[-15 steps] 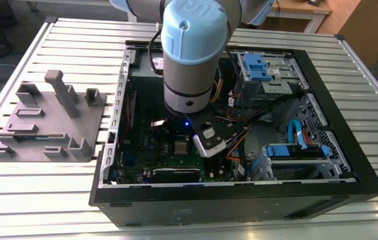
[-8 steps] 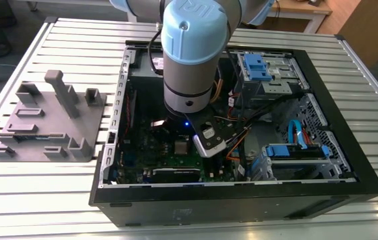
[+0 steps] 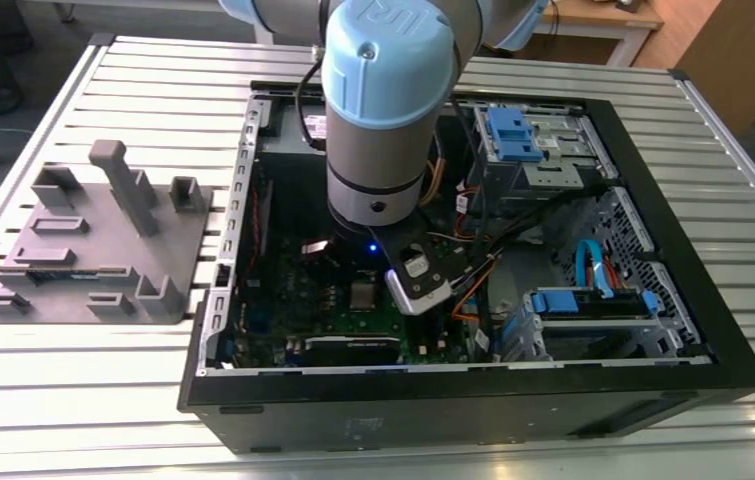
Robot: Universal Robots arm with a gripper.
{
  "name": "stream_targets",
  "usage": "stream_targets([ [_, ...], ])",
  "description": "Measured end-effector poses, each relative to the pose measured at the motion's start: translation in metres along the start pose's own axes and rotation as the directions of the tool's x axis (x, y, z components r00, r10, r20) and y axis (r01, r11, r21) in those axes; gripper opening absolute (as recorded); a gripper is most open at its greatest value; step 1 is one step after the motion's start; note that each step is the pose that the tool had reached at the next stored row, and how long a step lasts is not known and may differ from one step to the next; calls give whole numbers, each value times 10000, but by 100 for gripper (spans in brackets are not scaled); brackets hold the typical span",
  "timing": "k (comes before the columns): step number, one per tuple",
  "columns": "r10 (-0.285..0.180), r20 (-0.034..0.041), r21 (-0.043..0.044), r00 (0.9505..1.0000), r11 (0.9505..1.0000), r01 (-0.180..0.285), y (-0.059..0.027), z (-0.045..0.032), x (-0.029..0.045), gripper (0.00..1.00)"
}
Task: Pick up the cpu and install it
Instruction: 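Place the cpu into insertion slot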
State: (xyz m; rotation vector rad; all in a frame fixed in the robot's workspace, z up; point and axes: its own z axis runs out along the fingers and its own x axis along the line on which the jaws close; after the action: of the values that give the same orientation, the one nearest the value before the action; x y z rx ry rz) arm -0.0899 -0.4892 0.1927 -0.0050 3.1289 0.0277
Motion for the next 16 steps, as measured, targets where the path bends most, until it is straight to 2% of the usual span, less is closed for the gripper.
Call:
stream_targets([
  [8,-1,4,-7,10000,10000,1,1,6,-1,39],
  [9,0,4,-7,10000,10000,0,1,6,-1,45],
  [16,0,1,-1,10000,10000,0,0,6,0,45],
])
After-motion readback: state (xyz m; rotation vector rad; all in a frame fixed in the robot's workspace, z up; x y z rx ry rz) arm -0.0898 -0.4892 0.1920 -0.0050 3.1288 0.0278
